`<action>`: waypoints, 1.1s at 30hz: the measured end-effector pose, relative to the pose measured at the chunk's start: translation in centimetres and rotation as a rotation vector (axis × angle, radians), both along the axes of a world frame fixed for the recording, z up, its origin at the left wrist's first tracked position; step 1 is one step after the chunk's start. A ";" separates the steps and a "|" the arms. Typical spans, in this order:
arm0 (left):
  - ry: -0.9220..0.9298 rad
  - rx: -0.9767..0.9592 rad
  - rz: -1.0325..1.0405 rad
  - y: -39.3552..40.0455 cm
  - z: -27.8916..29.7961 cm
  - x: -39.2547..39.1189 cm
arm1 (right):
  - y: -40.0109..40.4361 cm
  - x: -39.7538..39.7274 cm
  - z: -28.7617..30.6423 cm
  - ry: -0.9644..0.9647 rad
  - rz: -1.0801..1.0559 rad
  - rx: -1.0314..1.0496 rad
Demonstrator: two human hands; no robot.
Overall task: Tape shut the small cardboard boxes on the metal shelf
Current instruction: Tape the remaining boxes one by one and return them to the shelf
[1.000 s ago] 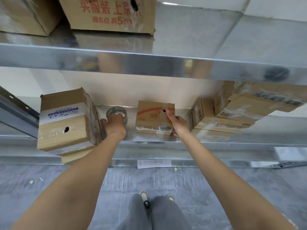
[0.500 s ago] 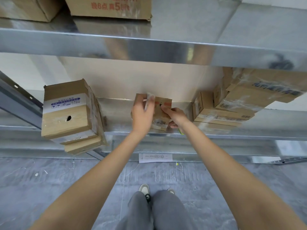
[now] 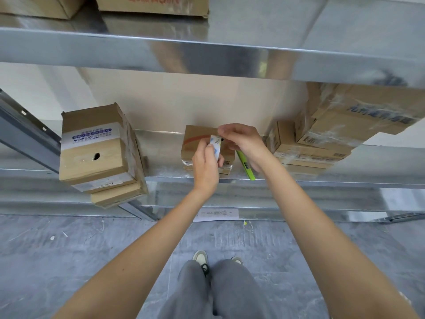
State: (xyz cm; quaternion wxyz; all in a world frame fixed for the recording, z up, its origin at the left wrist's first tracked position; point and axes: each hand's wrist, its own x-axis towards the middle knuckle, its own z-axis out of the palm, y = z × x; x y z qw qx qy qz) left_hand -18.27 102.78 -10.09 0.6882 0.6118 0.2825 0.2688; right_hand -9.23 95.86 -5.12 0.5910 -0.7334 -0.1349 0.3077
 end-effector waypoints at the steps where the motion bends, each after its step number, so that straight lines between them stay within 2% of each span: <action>1: 0.001 -0.002 -0.006 -0.1 -0.1 -0.1 | 0.0 0.0 0.1 0.000 -0.006 -0.003; 6: 0.015 0.014 -0.008 -0.4 0.1 -0.4 | -0.2 0.3 0.6 -0.011 0.014 -0.039; 14: -0.042 0.101 -0.106 -1.0 0.8 -0.9 | -0.2 0.3 0.5 -0.073 -0.088 0.076; 18: 0.004 0.044 -0.169 -1.3 0.1 -1.9 | -0.3 0.1 0.7 -0.154 -0.094 0.071; 22: 0.097 -0.137 -0.209 -1.7 -0.5 -2.3 | -0.5 0.7 1.7 -0.198 -0.086 0.125; 25: 0.131 -0.094 -0.267 -1.8 -0.5 -2.5 | -0.5 1.1 2.3 -0.218 -0.067 0.133; 28: 0.060 -0.058 -0.366 -1.9 -0.4 -3.4 | -0.6 1.9 2.4 -0.213 -0.131 0.128; 33: 0.133 -0.061 -0.340 -1.8 -1.2 -4.1 | -0.5 2.2 1.4 -0.228 -0.091 0.099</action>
